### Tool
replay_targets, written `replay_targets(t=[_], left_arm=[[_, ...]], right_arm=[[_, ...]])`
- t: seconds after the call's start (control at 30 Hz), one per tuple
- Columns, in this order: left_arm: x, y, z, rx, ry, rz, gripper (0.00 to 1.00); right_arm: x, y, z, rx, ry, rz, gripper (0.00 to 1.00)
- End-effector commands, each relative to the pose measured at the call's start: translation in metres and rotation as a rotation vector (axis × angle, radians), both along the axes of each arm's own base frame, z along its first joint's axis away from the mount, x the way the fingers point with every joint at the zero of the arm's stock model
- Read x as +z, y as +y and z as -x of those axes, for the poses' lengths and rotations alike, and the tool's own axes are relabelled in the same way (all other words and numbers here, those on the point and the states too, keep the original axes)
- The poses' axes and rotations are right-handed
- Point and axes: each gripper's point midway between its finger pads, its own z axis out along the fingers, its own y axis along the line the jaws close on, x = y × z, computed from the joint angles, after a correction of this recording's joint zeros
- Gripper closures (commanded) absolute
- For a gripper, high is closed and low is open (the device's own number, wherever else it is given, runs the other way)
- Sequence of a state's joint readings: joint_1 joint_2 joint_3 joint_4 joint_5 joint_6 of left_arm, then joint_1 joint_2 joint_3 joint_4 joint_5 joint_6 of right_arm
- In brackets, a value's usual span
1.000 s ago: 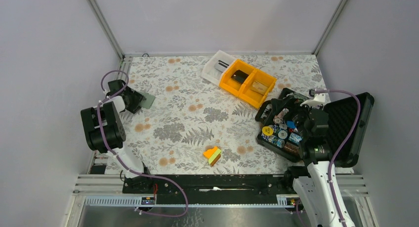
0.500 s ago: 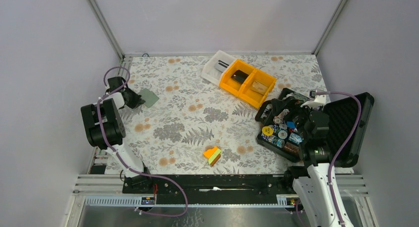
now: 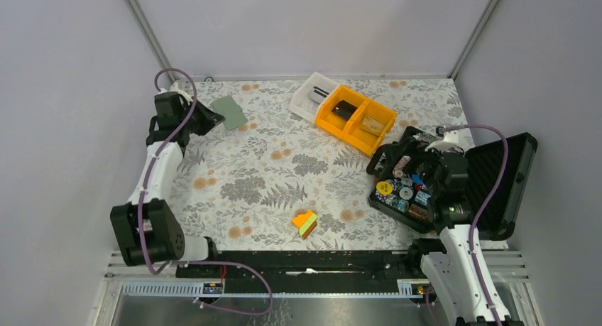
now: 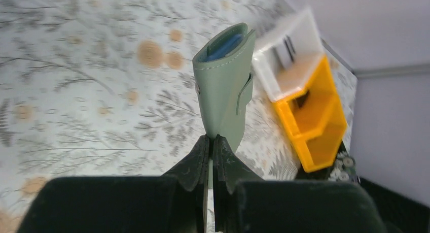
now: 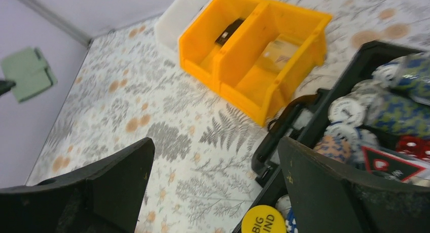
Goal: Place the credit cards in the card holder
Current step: Pick up the card holder from the center of the board.
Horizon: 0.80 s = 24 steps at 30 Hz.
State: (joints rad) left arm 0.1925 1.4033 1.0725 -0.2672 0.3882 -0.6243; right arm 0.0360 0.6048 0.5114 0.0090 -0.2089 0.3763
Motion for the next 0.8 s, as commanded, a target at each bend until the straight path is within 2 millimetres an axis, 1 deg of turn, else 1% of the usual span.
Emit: replay_targets(t=[0.0, 0.07, 0.17, 0.23, 0.3, 0.33, 0.43, 0.57, 0.67, 0.77], left_arm=[[0.036, -0.059, 0.023, -0.204, -0.127, -0.025, 1.0], [0.048, -0.091, 0.037, -0.309, -0.172, -0.064, 1.0], [0.06, -0.133, 0.061, -0.47, -0.249, -0.088, 1.0], [0.066, -0.157, 0.079, -0.563, -0.304, -0.088, 1.0], [0.072, -0.178, 0.098, -0.648, -0.353, -0.085, 1.0], [0.071, -0.186, 0.105, -0.68, -0.362, -0.093, 1.0], [0.072, -0.203, 0.123, -0.762, -0.377, -0.106, 1.0], [0.077, -0.226, 0.145, -0.865, -0.409, -0.095, 1.0], [0.076, -0.233, 0.154, -0.898, -0.415, -0.091, 1.0], [0.075, -0.241, 0.161, -0.933, -0.412, -0.081, 1.0]], right_arm=[[0.02, 0.041, 0.002, 0.247, -0.025, -0.06, 0.01], [0.023, 0.057, 0.004, 0.342, 0.009, -0.112, 0.03], [0.029, 0.073, 0.005, 0.437, 0.055, -0.19, 0.06], [0.038, 0.086, 0.007, 0.501, 0.063, -0.249, 0.06], [0.044, 0.101, 0.009, 0.547, 0.069, -0.275, 0.11], [0.046, 0.11, 0.01, 0.567, 0.073, -0.274, 0.13], [0.054, 0.143, 0.013, 0.637, 0.083, -0.276, 0.15], [0.067, 0.186, 0.022, 0.766, 0.078, -0.336, 0.21], [0.067, 0.208, 0.024, 0.808, 0.088, -0.329, 0.21], [0.064, 0.224, 0.025, 0.84, 0.104, -0.32, 0.21]])
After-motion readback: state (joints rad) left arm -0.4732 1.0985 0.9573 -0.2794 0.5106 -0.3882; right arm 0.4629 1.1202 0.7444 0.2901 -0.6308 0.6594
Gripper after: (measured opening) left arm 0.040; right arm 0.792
